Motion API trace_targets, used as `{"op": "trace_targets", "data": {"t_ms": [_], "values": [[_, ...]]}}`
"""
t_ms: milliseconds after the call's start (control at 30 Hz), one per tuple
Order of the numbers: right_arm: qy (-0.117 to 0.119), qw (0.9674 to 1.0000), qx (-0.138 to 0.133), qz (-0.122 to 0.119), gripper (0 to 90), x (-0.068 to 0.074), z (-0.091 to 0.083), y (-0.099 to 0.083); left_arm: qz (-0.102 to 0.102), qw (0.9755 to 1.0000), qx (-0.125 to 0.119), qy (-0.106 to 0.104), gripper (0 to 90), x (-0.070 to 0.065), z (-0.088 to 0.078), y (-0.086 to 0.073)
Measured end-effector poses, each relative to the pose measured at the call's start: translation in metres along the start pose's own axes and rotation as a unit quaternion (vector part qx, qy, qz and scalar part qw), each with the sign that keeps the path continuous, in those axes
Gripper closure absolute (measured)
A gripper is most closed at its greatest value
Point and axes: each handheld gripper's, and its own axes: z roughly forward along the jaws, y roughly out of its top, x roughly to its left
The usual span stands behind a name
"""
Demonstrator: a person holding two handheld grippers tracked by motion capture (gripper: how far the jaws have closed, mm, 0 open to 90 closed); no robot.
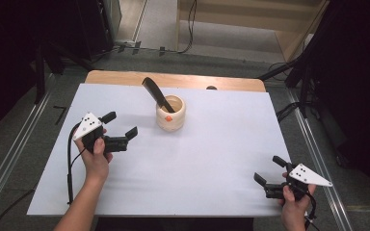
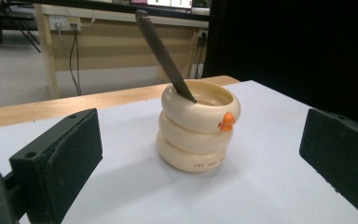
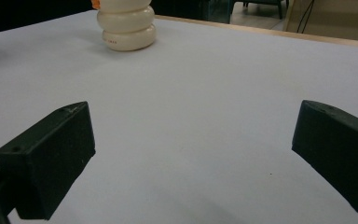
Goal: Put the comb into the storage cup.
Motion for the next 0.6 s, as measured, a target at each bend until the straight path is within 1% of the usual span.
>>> {"op": "trace_targets", "data": {"t_ms": [200,400,600], "values": [[-0.001,1.0000,0.000,-0.001,0.0,0.000,0.000,0.000,0.002,1.0000,-0.001,0.006,0.0,0.002,-0.014,-0.007],[-0.001,1.0000,0.000,-0.002,0.0,0.000,0.001,0.000,-0.001,0.9999,-0.001,0.011,0.0,0.003,-0.027,-0.014],[-0.002,1.0000,0.000,-0.001,0.0,0.001,0.001,0.000,0.003,0.9999,0.003,0.015,0.0,0.004,-0.038,-0.021]]}}
